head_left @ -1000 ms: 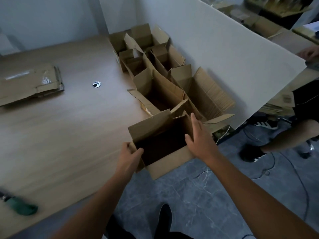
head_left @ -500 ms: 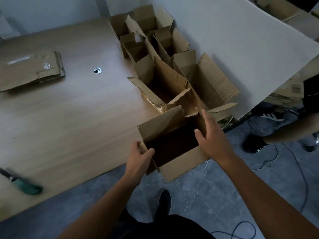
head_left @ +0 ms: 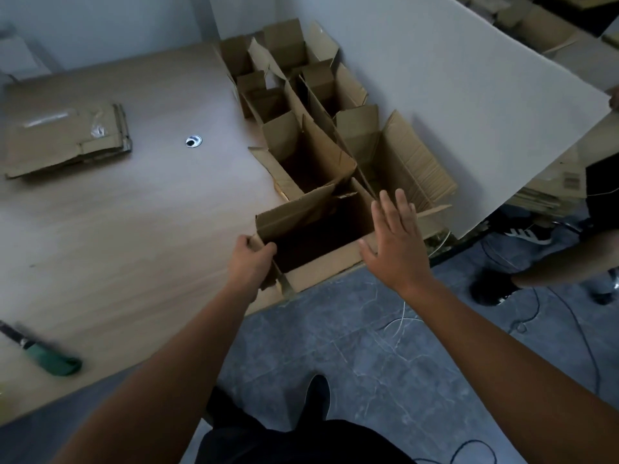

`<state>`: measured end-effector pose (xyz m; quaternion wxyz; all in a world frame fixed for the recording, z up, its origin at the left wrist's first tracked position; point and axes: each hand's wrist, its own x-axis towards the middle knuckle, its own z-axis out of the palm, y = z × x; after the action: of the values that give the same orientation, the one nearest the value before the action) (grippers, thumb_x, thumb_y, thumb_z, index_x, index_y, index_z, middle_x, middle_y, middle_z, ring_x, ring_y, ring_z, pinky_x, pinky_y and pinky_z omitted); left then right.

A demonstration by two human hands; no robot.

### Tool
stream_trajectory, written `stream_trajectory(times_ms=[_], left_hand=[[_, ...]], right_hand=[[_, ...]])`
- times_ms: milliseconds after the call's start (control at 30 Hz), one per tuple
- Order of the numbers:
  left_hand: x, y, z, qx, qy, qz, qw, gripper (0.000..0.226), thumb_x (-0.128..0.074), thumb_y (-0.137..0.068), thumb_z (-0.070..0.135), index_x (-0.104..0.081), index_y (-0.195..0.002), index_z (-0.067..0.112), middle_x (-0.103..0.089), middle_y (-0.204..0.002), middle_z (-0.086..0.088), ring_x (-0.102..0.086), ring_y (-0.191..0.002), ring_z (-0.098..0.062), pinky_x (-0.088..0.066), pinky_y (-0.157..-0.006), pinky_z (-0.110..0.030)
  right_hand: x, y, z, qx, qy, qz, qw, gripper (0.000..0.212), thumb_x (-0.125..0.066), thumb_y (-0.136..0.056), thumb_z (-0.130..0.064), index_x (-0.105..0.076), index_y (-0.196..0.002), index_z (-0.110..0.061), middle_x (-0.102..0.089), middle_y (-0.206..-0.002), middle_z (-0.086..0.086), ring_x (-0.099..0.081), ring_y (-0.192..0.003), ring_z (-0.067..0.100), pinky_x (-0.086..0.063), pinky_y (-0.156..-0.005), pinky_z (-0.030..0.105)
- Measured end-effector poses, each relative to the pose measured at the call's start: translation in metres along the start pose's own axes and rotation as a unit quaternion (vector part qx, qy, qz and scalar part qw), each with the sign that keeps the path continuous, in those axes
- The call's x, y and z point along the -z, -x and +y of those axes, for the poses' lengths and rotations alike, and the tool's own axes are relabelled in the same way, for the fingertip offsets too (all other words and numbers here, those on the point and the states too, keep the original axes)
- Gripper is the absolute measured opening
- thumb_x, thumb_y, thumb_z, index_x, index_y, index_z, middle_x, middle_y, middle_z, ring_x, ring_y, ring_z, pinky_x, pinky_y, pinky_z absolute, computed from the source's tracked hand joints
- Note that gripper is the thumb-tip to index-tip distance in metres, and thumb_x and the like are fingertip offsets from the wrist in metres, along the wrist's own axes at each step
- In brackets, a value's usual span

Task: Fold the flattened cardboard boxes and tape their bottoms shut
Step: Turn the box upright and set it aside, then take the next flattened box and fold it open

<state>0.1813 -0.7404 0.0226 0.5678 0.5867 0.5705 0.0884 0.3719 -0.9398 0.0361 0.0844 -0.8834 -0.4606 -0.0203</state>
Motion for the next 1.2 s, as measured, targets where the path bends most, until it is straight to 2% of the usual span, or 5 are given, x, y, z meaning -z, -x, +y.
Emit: stream_trajectory(times_ms=[133, 333, 633, 800, 1200], left_hand=[[-0.004, -0.01, -0.008, 0.01, 0.014, -0.007, 1.0, 0.031, -0.068, -0.094, 0.034, -0.046, -0.114, 0.025, -0.058, -0.11, -0.01, -0.066, -0.095, -0.033, -0.061, -0.08, -0.054], [-0.025, -0.015, 0.002, -0.028, 0.0, -0.009, 1.0, 0.07, -0.067, -0.095, 0.045, -0.033, -0.151, 0.023, -0.048, -0.141, -0.007, -0.054, -0.12, -0.029, -0.052, -0.098, -0.047], [0.028, -0.024, 0.021, -0.22, -0.258, 0.077, 0.938, 0.071, -0.054, -0.098, 0.056, -0.033, -0.156, 0.021, -0.027, -0.163, -0.005, -0.022, -0.152, -0.027, -0.025, -0.123, -0.052], [0.097, -0.041, 0.041, -0.246, -0.381, 0.138, 0.881, 0.063, -0.047, -0.099, 0.057, -0.036, -0.153, 0.027, -0.024, -0.165, 0.0, -0.008, -0.155, -0.026, -0.003, -0.125, -0.048], [0.349, -0.177, 0.04, -0.138, -0.381, 0.232, 0.884, 0.061, -0.047, -0.1, 0.056, -0.043, -0.15, 0.021, -0.03, -0.162, -0.007, -0.015, -0.153, -0.027, -0.006, -0.125, -0.047]], right_hand=[[-0.006, -0.005, -0.004, 0.044, 0.024, -0.023, 0.998, 0.079, -0.037, -0.097, -0.052, -0.027, -0.158, -0.003, -0.017, -0.168, 0.015, 0.003, -0.157, 0.028, -0.002, -0.127, 0.046], [-0.016, -0.01, -0.008, 0.063, 0.015, -0.068, 0.996, 0.081, -0.023, -0.096, -0.059, -0.032, -0.156, -0.006, -0.023, -0.166, 0.014, 0.002, -0.157, 0.027, 0.003, -0.127, 0.044], [0.011, -0.053, -0.071, 0.116, -0.078, -0.004, 0.99, 0.072, -0.031, -0.098, -0.053, -0.036, -0.155, -0.009, -0.029, -0.164, 0.012, -0.007, -0.157, 0.025, -0.002, -0.127, 0.043], [0.029, -0.106, -0.154, 0.195, -0.133, -0.014, 0.972, 0.067, -0.045, -0.102, -0.047, -0.03, -0.158, -0.013, -0.027, -0.165, 0.01, -0.011, -0.156, 0.025, -0.005, -0.127, 0.041], [-0.033, -0.285, -0.416, 0.212, -0.141, -0.14, 0.957, 0.074, -0.038, -0.103, -0.056, -0.024, -0.16, -0.01, -0.024, -0.166, 0.011, -0.011, -0.155, 0.027, -0.01, -0.126, 0.041]])
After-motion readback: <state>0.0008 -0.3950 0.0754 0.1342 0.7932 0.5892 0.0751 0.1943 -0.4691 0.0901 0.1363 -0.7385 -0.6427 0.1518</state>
